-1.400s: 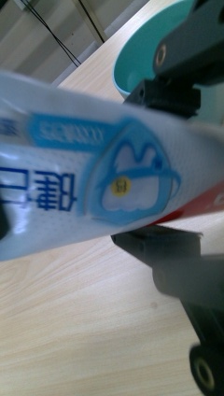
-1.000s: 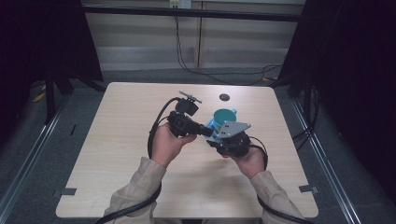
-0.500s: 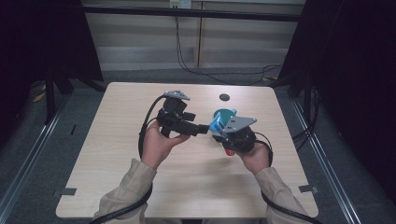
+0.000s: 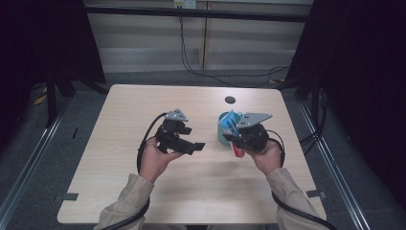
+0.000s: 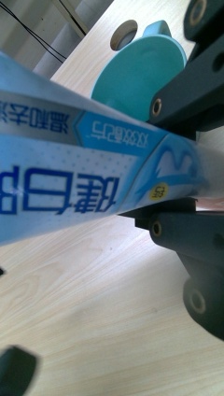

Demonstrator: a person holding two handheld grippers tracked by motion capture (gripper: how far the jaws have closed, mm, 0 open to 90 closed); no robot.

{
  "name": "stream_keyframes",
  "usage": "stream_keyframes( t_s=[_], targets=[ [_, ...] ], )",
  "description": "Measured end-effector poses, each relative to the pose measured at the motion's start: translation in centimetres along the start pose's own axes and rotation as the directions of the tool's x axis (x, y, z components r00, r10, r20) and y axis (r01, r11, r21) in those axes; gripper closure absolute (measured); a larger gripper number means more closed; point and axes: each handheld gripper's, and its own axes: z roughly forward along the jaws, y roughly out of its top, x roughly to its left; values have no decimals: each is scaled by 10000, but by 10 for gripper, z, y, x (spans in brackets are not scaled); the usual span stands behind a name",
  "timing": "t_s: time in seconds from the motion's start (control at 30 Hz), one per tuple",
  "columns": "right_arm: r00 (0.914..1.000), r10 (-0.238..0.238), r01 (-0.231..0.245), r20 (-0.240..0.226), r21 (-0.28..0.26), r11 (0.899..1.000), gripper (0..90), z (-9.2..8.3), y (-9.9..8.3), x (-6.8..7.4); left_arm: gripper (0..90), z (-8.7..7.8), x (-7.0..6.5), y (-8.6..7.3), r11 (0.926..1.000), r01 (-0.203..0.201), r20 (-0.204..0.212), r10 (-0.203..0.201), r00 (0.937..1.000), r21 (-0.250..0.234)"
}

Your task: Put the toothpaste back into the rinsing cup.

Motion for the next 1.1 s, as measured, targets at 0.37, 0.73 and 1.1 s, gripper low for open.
stream_keyframes(
  t_s=[0.37, 0.73, 1.1],
  targets=[
    [9990, 438, -438, -58, -133, 9990, 744, -3, 2, -9, 159, 29, 9, -42, 9982, -87, -568, 121, 9983, 600],
    [9951, 972, -979, -179, -406, 9944, 743, -5, 1, -18, 144, 51, 10, -74, 9933, -390, -901, 489, 9947, 1086],
    [9918, 1256, -1268, -224, -638, 9899, 742, -5, 5, -25, 133, 54, 11, -84, 9914, -567, -1328, 723, 9885, 1178]
  ],
)
